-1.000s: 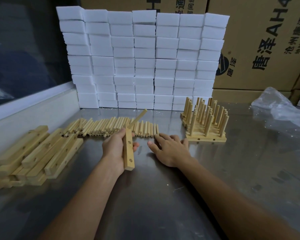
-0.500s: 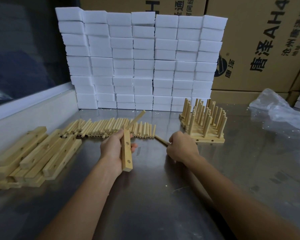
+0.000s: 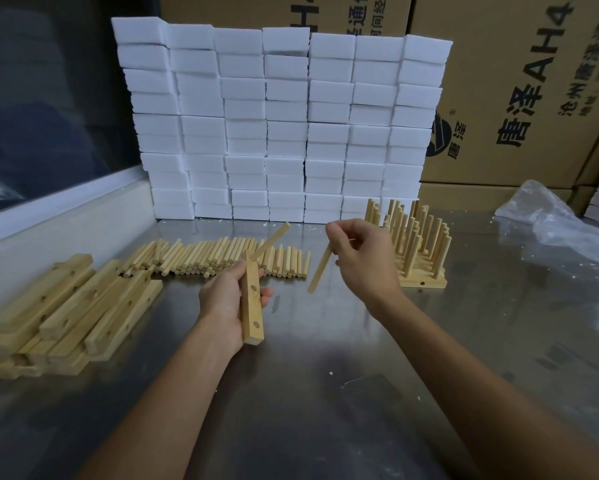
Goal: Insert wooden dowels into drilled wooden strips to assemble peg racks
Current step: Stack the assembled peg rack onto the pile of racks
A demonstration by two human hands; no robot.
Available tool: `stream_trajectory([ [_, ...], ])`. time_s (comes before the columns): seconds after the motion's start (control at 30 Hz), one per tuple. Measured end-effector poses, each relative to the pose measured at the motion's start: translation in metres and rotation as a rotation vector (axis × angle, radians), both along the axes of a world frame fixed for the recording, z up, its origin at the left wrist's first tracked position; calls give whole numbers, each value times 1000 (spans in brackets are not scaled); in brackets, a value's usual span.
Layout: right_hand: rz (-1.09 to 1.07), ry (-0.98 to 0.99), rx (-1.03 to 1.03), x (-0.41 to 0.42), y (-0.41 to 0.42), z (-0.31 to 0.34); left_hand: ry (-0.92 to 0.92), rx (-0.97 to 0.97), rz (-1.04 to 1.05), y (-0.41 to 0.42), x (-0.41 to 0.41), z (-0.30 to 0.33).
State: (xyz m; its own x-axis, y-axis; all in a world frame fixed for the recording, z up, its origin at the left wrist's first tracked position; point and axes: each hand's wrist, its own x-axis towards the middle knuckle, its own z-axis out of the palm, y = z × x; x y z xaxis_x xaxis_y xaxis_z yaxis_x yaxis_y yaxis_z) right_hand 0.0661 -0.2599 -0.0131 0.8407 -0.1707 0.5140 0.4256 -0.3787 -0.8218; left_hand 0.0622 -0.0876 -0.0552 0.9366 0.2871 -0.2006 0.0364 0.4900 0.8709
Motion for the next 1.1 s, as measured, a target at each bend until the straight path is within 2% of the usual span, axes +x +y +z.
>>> stream_trajectory([
  [0.07, 41, 34, 18, -4, 4, 1, 0, 2, 0, 0, 0, 0],
  [0.27, 262, 313, 334, -10, 8, 2, 11, -18, -8, 2, 3, -1],
  [0.43, 380, 401, 556, -10, 7, 4, 8, -14, -15, 3, 4, -2],
  [0.57, 435, 451, 471, -11, 7, 3, 14, -3, -16, 3, 4, -2],
  [0.7, 373, 487, 421, -11, 8, 1, 8, -8, -18, 2, 3, -2],
  [0.83, 271, 386, 259, -11, 7, -2, 11, -8, -23, 2, 2, -1],
  [1.1, 195, 238, 227, -8, 3, -5, 14, -5, -13, 2, 1, 0],
])
